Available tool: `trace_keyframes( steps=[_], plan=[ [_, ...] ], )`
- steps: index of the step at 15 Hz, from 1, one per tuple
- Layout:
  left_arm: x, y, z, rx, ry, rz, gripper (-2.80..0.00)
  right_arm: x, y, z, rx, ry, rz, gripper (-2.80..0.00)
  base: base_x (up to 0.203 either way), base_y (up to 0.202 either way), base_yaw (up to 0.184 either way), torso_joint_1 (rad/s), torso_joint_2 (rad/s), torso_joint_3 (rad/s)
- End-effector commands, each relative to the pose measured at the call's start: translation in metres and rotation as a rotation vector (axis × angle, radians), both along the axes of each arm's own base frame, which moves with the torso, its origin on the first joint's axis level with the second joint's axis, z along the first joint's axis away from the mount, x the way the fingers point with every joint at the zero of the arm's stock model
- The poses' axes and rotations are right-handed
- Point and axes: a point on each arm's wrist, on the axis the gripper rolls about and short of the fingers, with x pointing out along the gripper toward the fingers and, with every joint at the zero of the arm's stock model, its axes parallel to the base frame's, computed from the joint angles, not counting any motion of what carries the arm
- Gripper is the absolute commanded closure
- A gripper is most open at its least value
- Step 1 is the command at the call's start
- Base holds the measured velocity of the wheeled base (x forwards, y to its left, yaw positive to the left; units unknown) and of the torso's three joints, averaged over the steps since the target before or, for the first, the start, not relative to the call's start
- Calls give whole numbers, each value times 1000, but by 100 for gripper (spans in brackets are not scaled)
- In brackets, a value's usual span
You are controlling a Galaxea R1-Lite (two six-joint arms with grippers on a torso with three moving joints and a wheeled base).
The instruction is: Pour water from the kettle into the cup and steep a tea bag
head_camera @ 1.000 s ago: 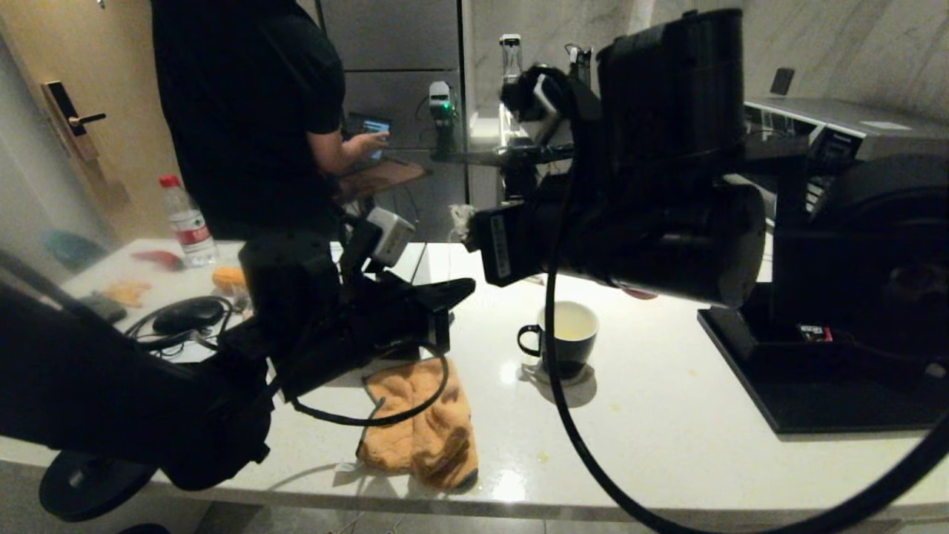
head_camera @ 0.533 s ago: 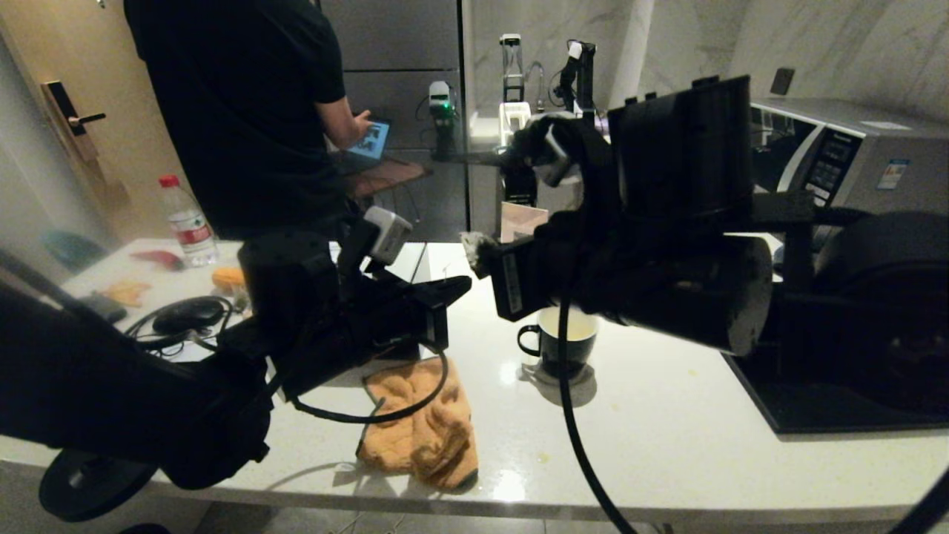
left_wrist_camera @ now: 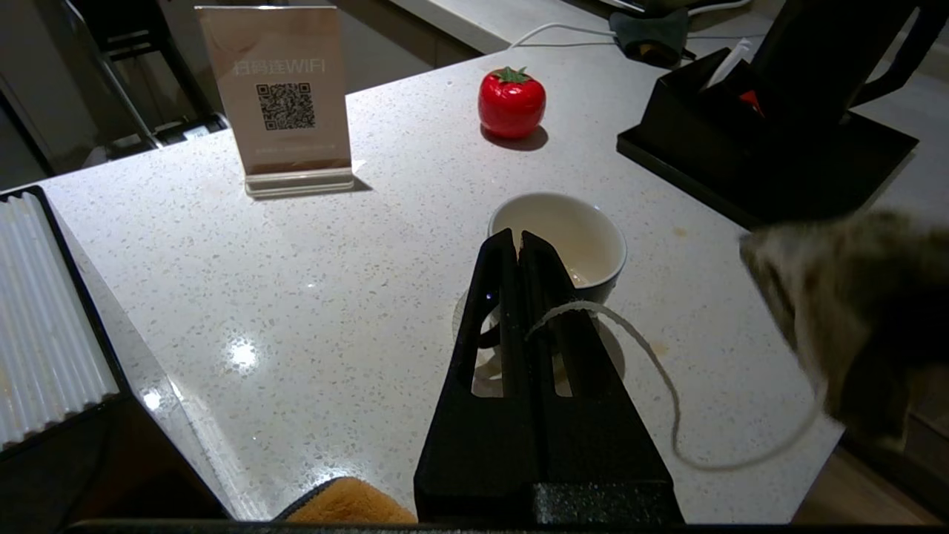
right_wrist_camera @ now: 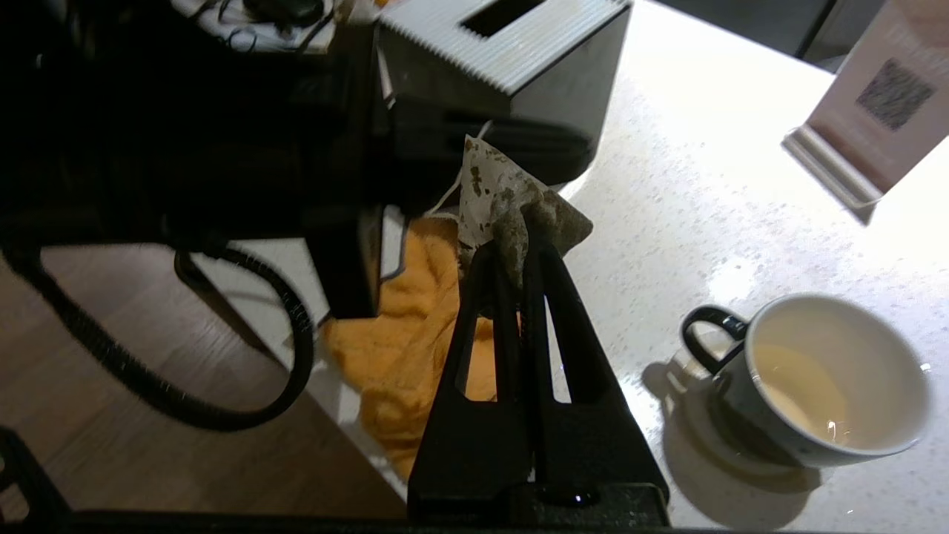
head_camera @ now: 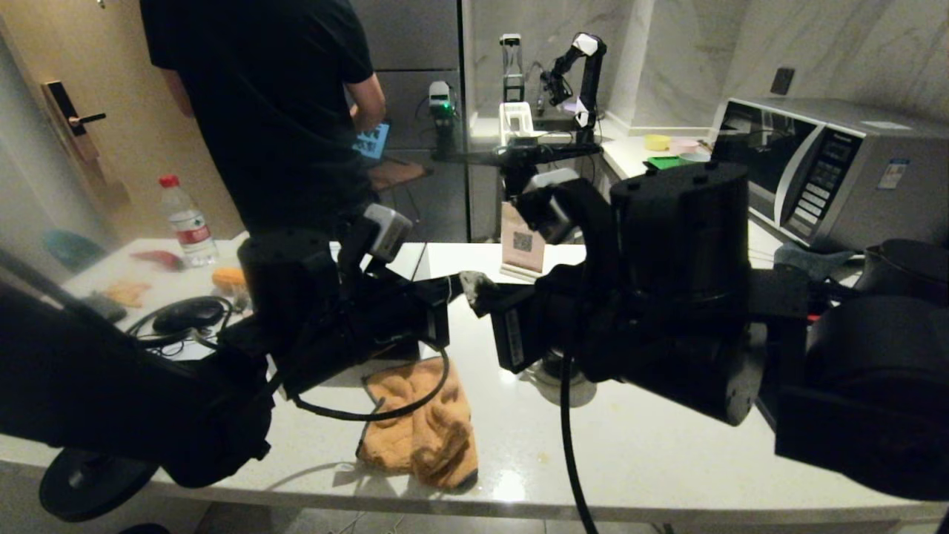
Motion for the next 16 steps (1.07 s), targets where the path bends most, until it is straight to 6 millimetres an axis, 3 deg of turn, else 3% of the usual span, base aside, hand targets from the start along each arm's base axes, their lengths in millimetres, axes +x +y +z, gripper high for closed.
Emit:
trace_keyframes(
  steps=[1, 10, 11, 16],
  plan=[
    [0, 0, 1, -4, -5, -3, 0, -1, 4, -8, -18, 14, 9, 0, 0, 0, 0, 0, 0, 0],
    [1, -1, -1, -2, -2, -3, 0, -5, 0, -11, -33, 21, 9, 0, 0, 0, 0, 0, 0, 0],
    [1, -1, -1, -2, -2, -3, 0, -5, -1, -12, -35, 23, 9, -280, 0, 0, 0, 0, 0, 0],
    [0, 0, 1, -5, -6, 1, 0, -9, -6, -16, -51, 27, -25, -280, 0, 0, 0, 0, 0, 0]
  ],
)
